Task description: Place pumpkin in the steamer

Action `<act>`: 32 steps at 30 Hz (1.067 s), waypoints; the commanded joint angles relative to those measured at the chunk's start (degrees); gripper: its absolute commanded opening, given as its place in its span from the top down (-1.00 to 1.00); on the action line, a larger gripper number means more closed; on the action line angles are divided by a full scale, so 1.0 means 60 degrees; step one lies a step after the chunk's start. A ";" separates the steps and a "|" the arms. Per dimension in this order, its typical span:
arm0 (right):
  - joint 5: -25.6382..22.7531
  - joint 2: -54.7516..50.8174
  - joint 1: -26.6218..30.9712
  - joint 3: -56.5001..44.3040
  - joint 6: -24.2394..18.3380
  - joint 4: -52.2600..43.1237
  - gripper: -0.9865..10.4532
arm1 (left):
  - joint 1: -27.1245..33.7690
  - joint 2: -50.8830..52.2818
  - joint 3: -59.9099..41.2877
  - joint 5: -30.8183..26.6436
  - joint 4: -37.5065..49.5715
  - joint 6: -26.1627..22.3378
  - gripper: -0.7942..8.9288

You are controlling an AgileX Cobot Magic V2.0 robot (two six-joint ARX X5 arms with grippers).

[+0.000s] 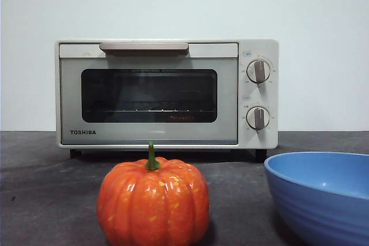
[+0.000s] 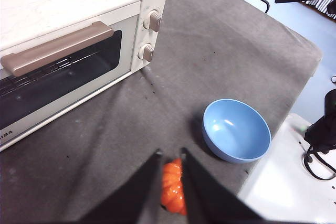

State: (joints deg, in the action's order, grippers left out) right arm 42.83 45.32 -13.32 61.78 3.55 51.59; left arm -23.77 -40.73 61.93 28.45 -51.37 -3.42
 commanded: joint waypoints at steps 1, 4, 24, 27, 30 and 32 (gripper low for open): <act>-0.0200 0.0346 -0.0328 0.0149 0.0273 -0.0113 -0.09 | -0.0051 -0.0044 0.0098 0.0036 0.0062 0.0044 0.52; -0.0601 0.0838 -0.1013 0.0149 0.0273 -0.0146 -0.09 | -0.0051 -0.0044 0.0098 0.0036 0.0062 0.0040 0.52; -0.3865 0.6156 -0.6448 0.0645 0.0138 -0.1155 -0.12 | -0.0051 -0.0044 0.0098 0.0036 0.0051 -0.0033 0.54; -0.4335 0.6772 -0.6918 0.0874 -0.0029 -0.1151 -0.14 | -0.0051 -0.0044 0.0098 0.0036 0.0047 -0.0033 0.54; -0.4685 0.7384 -0.7282 0.1158 -0.0160 -0.1129 -0.16 | -0.0051 -0.0044 0.0098 0.0036 0.0047 -0.0033 0.54; -0.4900 0.7723 -0.7439 0.1286 -0.0175 -0.1126 -0.20 | -0.0051 -0.0044 0.0098 0.0036 0.0044 -0.0029 0.54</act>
State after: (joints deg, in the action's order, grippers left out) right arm 14.11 90.15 -57.08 68.29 3.42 44.93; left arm -23.77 -40.75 61.93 28.45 -51.40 -3.44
